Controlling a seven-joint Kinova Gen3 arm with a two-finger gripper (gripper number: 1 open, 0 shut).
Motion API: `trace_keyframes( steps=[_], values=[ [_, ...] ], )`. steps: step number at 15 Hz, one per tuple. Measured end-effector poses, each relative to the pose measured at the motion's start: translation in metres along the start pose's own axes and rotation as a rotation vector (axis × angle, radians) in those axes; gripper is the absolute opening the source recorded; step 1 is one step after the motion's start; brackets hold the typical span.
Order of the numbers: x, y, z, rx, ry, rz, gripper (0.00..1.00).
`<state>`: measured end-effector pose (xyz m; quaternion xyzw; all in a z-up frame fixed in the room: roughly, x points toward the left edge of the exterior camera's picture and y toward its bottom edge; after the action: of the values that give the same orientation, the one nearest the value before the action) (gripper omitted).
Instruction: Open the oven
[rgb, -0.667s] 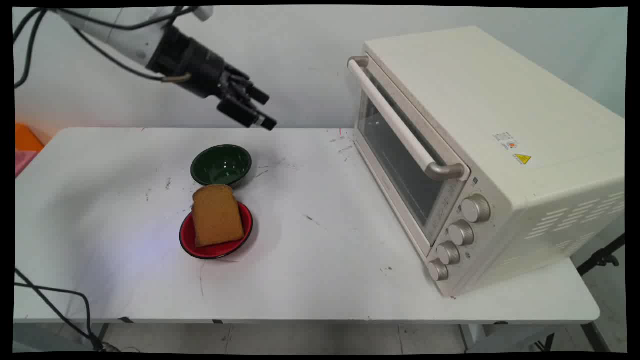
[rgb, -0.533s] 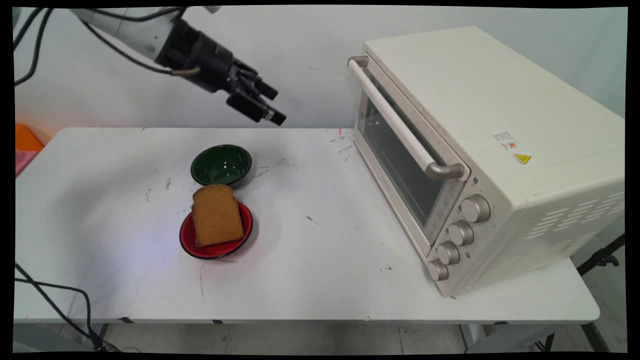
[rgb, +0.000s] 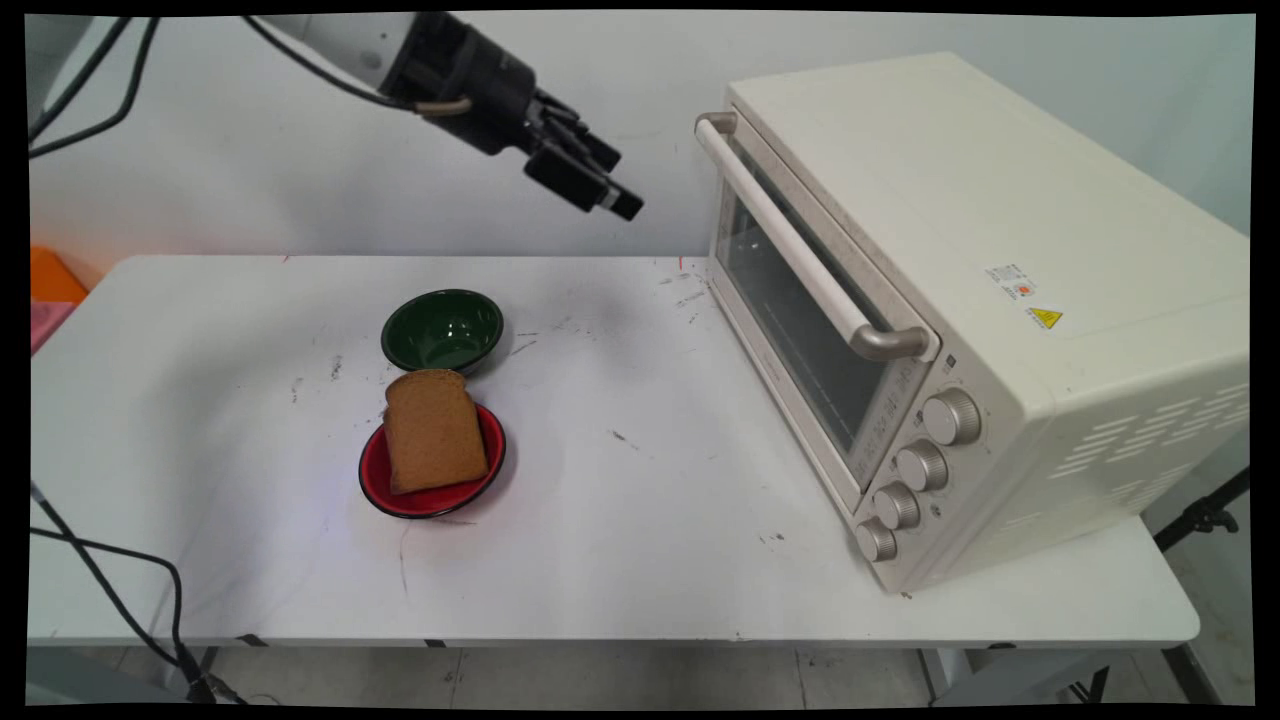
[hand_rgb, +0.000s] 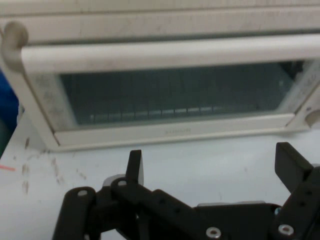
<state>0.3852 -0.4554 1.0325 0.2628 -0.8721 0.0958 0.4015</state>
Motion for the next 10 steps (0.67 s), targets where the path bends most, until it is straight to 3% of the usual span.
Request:
trace_keyframes(
  steps=[10],
  values=[
    [0.049,0.007,0.041,-0.022,0.061,0.016,1.0]
  ],
)
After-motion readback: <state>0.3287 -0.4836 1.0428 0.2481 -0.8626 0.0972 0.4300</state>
